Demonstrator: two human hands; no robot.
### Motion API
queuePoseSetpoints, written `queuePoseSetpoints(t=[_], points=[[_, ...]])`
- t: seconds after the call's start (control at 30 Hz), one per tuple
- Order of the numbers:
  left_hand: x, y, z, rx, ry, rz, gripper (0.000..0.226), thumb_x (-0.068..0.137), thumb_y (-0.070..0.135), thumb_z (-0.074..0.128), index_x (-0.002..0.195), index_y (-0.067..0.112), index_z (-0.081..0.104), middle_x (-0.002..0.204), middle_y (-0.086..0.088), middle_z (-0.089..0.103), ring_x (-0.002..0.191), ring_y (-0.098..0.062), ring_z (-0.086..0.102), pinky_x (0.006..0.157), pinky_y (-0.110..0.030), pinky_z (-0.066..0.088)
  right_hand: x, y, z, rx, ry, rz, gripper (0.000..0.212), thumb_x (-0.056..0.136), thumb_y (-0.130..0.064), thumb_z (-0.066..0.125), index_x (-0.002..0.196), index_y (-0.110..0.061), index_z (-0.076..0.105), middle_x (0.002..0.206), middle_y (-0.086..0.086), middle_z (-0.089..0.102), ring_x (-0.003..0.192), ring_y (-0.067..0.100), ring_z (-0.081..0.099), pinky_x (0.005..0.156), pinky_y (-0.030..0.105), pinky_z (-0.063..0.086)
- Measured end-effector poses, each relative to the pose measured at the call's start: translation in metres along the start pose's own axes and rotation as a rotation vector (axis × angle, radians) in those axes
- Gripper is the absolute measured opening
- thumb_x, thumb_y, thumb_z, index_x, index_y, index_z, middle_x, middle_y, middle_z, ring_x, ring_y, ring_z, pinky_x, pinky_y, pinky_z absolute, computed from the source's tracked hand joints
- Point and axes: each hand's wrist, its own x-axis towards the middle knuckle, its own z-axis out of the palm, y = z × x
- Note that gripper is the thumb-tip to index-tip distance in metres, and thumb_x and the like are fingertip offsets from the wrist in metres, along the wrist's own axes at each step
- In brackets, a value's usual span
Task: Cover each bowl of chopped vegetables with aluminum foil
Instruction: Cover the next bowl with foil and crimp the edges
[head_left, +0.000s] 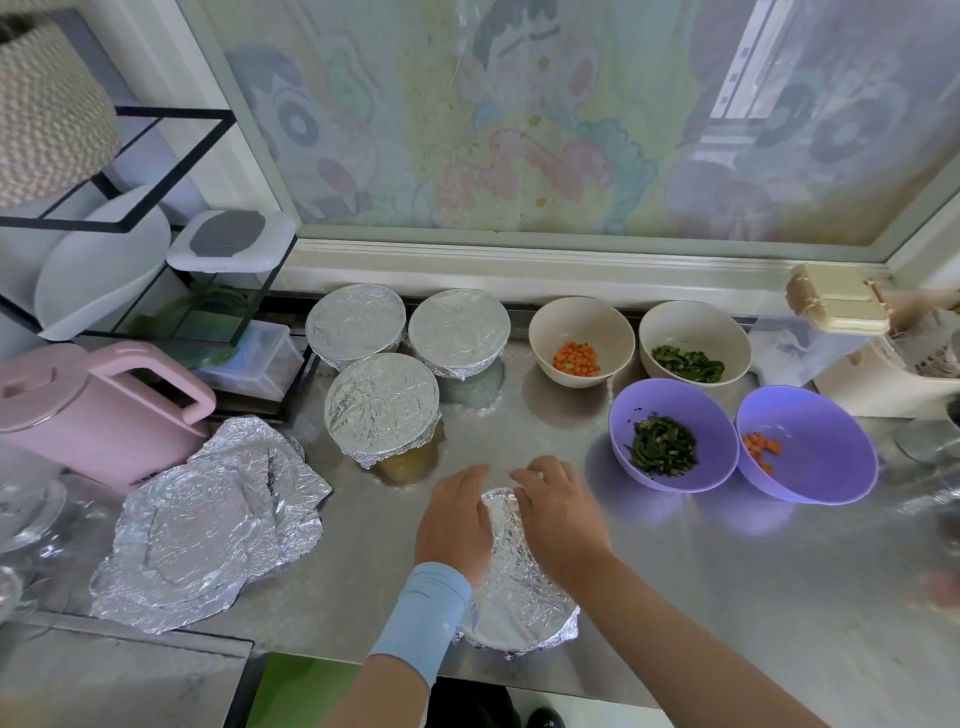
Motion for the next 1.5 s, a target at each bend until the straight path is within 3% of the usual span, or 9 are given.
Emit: queuePoseSetpoints(t=[0.13, 0.4, 0.6, 0.73, 0.9, 1.1, 1.33, 1.43, 1.5], points=[[-0.001, 0.003, 0.007, -0.001, -0.004, 0.199, 0.033, 0.090, 0.010, 0.050, 0.119, 0.013, 0.066, 0.112, -0.003, 0.064, 0.109, -0.022, 0.056, 0.091, -0.032, 0.049, -0.020, -0.001, 0.010, 0.019, 0.047, 0.010, 0.048, 0.061, 0.004, 0.067, 0.103, -0.019, 0.068, 0.093, 0.000, 0.055, 0.082, 0.024, 0.055, 0.065, 0.032, 0.048], [-0.003, 0.008, 0.008, -0.009, 0.035, 0.028, 0.030, 0.095, 0.006, 0.048, 0.116, 0.018, 0.066, 0.111, 0.002, 0.062, 0.110, -0.017, 0.051, 0.089, -0.029, 0.044, -0.010, 0.003, 0.012, 0.103, 0.096, -0.004, 0.035, 0.071, -0.002, 0.061, 0.099, -0.021, 0.071, 0.086, -0.001, 0.056, 0.080, 0.023, 0.051, 0.069, 0.030, 0.046], [-0.007, 0.002, 0.007, -0.018, 0.081, 0.025, 0.024, 0.096, 0.005, 0.051, 0.108, 0.014, 0.069, 0.102, 0.000, 0.057, 0.102, -0.019, 0.050, 0.084, -0.026, 0.043, -0.008, 0.008, 0.019, 0.124, 0.128, 0.021, 0.024, 0.074, 0.004, 0.073, 0.088, -0.015, 0.069, 0.084, 0.002, 0.056, 0.075, 0.026, 0.054, 0.066, 0.037, 0.051], [-0.008, 0.007, 0.006, -0.004, 0.057, -0.007, 0.028, 0.093, 0.000, 0.052, 0.113, 0.013, 0.066, 0.107, -0.004, 0.054, 0.106, -0.021, 0.047, 0.081, -0.021, 0.035, -0.008, 0.009, 0.020, 0.144, 0.099, 0.010, 0.025, 0.074, 0.004, 0.072, 0.088, -0.015, 0.069, 0.085, 0.002, 0.055, 0.077, 0.024, 0.054, 0.066, 0.033, 0.049], [-0.011, 0.015, -0.003, 0.004, 0.045, -0.138, 0.025, 0.090, 0.012, 0.057, 0.114, 0.016, 0.064, 0.110, -0.004, 0.053, 0.106, -0.022, 0.046, 0.084, -0.027, 0.040, 0.006, 0.006, 0.018, 0.104, 0.091, -0.085, 0.016, 0.081, -0.005, 0.072, 0.092, -0.016, 0.069, 0.088, 0.001, 0.055, 0.080, 0.024, 0.054, 0.069, 0.034, 0.050], [-0.016, 0.014, -0.012, -0.049, -0.017, -0.167, 0.025, 0.097, 0.016, 0.043, 0.117, 0.015, 0.058, 0.116, -0.004, 0.052, 0.112, -0.022, 0.046, 0.089, -0.027, 0.037, -0.004, 0.001, 0.021, 0.023, 0.071, 0.036, 0.037, 0.060, 0.007, 0.079, 0.086, -0.018, 0.069, 0.081, 0.000, 0.054, 0.072, 0.025, 0.053, 0.058, 0.034, 0.049], [-0.015, 0.012, -0.002, -0.031, 0.003, -0.205, 0.022, 0.097, 0.008, 0.039, 0.111, 0.014, 0.056, 0.114, -0.002, 0.050, 0.110, -0.021, 0.046, 0.086, -0.023, 0.036, -0.003, 0.006, 0.023, 0.120, 0.066, 0.047, 0.019, 0.081, 0.001, 0.067, 0.088, -0.016, 0.072, 0.083, 0.002, 0.056, 0.078, 0.027, 0.053, 0.065, 0.039, 0.052], [-0.011, 0.008, -0.003, 0.031, 0.012, -0.114, 0.026, 0.098, 0.007, 0.039, 0.115, 0.017, 0.056, 0.118, 0.002, 0.053, 0.114, -0.019, 0.047, 0.089, -0.025, 0.039, -0.003, 0.006, 0.022, 0.078, 0.068, 0.027, 0.018, 0.087, -0.012, 0.055, 0.089, -0.020, 0.070, 0.085, -0.001, 0.055, 0.079, 0.025, 0.052, 0.067, 0.037, 0.050], [-0.008, 0.007, -0.004, 0.050, -0.024, 0.016, 0.033, 0.101, 0.013, 0.037, 0.130, 0.018, 0.052, 0.129, 0.004, 0.052, 0.121, -0.016, 0.045, 0.098, -0.026, 0.040, -0.004, 0.006, 0.021, 0.030, 0.059, 0.009, 0.018, 0.082, -0.009, 0.062, 0.091, -0.022, 0.069, 0.086, -0.003, 0.056, 0.079, 0.023, 0.054, 0.068, 0.034, 0.048]])
